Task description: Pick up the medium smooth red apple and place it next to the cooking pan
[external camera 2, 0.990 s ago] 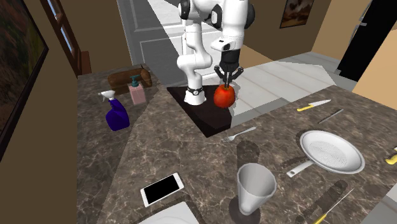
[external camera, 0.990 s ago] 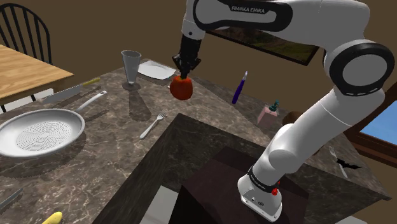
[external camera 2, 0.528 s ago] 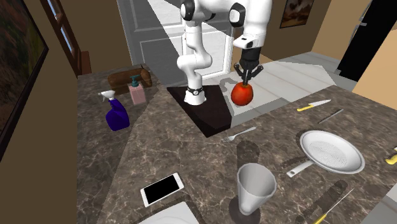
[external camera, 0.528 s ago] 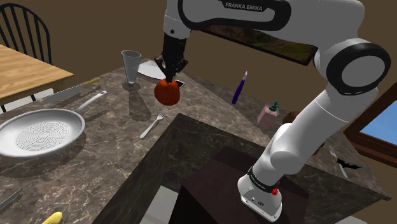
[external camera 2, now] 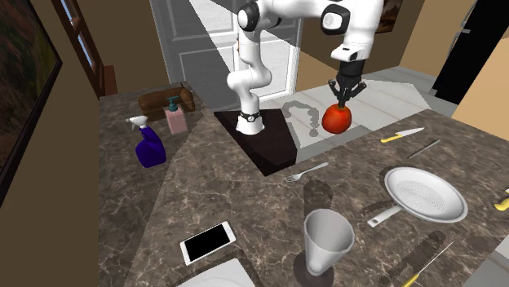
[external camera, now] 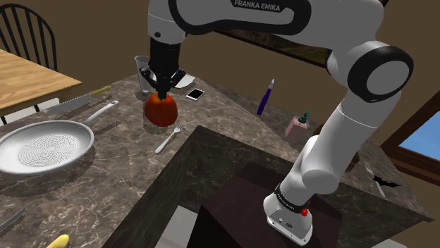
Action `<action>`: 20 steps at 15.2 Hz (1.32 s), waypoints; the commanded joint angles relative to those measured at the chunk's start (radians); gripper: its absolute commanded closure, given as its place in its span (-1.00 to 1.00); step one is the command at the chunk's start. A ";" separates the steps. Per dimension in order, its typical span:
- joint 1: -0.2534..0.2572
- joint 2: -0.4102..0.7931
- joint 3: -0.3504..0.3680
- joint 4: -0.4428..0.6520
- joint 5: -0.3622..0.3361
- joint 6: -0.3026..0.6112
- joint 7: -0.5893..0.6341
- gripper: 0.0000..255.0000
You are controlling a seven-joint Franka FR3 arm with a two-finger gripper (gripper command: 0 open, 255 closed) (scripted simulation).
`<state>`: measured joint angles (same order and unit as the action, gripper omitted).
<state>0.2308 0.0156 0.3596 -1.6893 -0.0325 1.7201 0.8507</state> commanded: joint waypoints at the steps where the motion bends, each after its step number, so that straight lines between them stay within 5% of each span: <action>1: 0.025 0.047 0.023 0.058 -0.019 -0.014 0.051 1.00; 5: 0.088 0.156 0.064 0.188 -0.067 -0.050 0.152 1.00; 20: 0.080 0.150 0.058 -0.022 -0.067 0.154 0.159 1.00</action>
<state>0.3111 0.1654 0.4173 -1.6990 -0.0994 1.8619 1.0086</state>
